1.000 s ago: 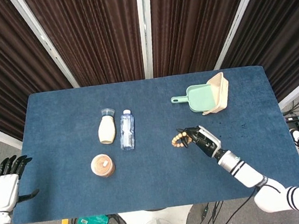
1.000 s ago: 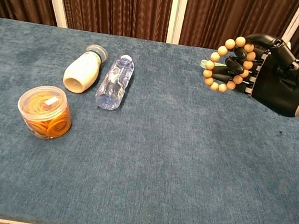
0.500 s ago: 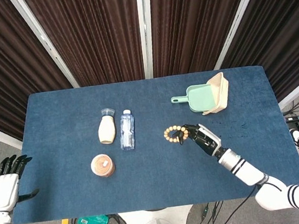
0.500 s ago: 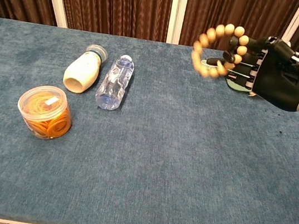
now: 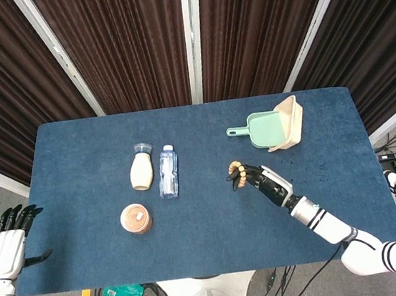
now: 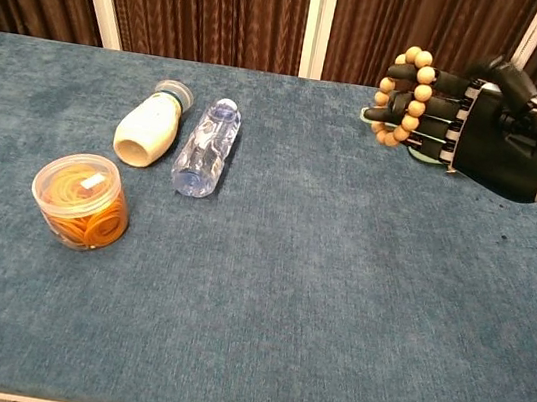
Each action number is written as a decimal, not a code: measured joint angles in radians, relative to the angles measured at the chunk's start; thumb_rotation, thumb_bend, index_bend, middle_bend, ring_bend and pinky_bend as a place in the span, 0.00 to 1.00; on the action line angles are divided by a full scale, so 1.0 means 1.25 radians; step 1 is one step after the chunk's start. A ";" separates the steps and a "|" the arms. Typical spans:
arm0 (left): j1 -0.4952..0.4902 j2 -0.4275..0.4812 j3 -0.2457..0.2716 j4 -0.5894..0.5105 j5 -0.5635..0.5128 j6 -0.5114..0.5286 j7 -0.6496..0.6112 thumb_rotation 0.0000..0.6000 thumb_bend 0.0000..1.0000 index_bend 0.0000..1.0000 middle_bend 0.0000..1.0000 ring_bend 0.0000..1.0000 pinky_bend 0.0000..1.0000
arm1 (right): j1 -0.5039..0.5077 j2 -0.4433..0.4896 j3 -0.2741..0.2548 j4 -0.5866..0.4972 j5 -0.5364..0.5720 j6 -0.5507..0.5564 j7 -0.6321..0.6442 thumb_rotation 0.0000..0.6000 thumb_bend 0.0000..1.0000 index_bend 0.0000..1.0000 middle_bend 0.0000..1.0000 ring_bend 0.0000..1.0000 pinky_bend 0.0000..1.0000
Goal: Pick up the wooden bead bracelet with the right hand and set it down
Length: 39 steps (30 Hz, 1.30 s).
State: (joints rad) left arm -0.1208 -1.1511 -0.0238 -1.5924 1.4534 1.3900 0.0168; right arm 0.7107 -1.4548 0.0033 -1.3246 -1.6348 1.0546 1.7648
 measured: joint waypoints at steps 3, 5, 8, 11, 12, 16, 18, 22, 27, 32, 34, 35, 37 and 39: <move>-0.001 0.001 0.000 -0.001 -0.002 -0.003 0.001 1.00 0.03 0.19 0.13 0.02 0.02 | 0.000 -0.001 -0.001 -0.002 0.003 0.002 0.020 0.11 0.15 0.41 0.57 0.23 0.01; -0.001 0.002 0.000 -0.003 -0.002 -0.002 0.003 1.00 0.03 0.19 0.13 0.02 0.02 | -0.001 -0.002 -0.001 -0.003 0.009 0.002 0.043 0.11 0.14 0.46 0.58 0.24 0.01; 0.000 0.003 0.001 -0.005 -0.002 -0.002 0.004 1.00 0.03 0.19 0.13 0.02 0.02 | -0.001 -0.003 -0.001 -0.003 0.015 0.003 0.071 0.13 0.21 0.51 0.58 0.25 0.01; 0.000 0.003 0.001 -0.005 -0.003 -0.001 0.004 1.00 0.03 0.19 0.13 0.02 0.02 | -0.005 -0.005 0.000 -0.001 0.020 0.011 0.082 0.15 0.33 0.57 0.60 0.26 0.01; 0.000 0.003 0.001 -0.006 -0.003 -0.001 0.004 1.00 0.03 0.19 0.13 0.02 0.02 | -0.006 -0.005 0.001 -0.001 0.023 0.013 0.081 0.15 0.34 0.59 0.61 0.27 0.01; 0.000 0.002 0.002 -0.003 -0.003 -0.002 0.002 1.00 0.03 0.19 0.13 0.02 0.02 | -0.012 -0.005 0.005 -0.003 0.034 0.017 0.082 0.28 0.37 0.63 0.63 0.29 0.01; 0.000 0.001 0.002 -0.001 -0.002 -0.002 0.001 1.00 0.03 0.19 0.13 0.02 0.02 | -0.014 -0.005 0.006 -0.004 0.033 0.021 0.079 0.48 0.38 0.64 0.63 0.29 0.01; -0.002 0.001 0.001 -0.002 -0.004 -0.003 0.002 1.00 0.03 0.19 0.13 0.02 0.02 | -0.016 -0.005 0.007 -0.003 0.033 0.024 0.063 0.62 0.39 0.65 0.64 0.30 0.01; -0.001 0.000 0.002 0.000 -0.005 -0.004 0.001 1.00 0.03 0.19 0.13 0.02 0.02 | -0.019 -0.008 0.009 -0.006 0.037 0.025 0.040 0.70 0.39 0.65 0.64 0.31 0.02; 0.000 -0.002 0.002 0.005 -0.008 -0.006 -0.004 1.00 0.03 0.19 0.13 0.02 0.02 | -0.022 -0.012 0.007 -0.004 0.031 0.029 0.018 0.48 0.39 0.65 0.64 0.31 0.02; 0.000 -0.003 0.002 0.006 -0.008 -0.008 -0.005 1.00 0.03 0.19 0.13 0.02 0.02 | -0.022 -0.015 0.005 -0.002 0.027 0.032 0.011 0.28 0.40 0.65 0.64 0.31 0.02; -0.001 -0.003 0.002 0.007 -0.008 -0.008 -0.006 1.00 0.03 0.19 0.13 0.02 0.02 | -0.023 -0.017 0.004 0.000 0.025 0.035 0.011 0.23 0.41 0.65 0.64 0.31 0.02; -0.001 -0.003 0.002 0.008 -0.008 -0.008 -0.008 1.00 0.03 0.19 0.13 0.02 0.02 | -0.024 -0.019 0.003 0.004 0.023 0.037 0.008 0.20 0.43 0.65 0.64 0.31 0.02; -0.001 -0.003 0.002 0.008 -0.008 -0.008 -0.009 1.00 0.03 0.19 0.13 0.02 0.02 | -0.026 -0.023 0.002 0.008 0.020 0.042 -0.002 0.20 0.47 0.66 0.64 0.31 0.02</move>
State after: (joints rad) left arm -0.1216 -1.1551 -0.0209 -1.5818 1.4435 1.3801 0.0061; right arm 0.6786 -1.4838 0.0058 -1.3144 -1.6094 1.1072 1.7620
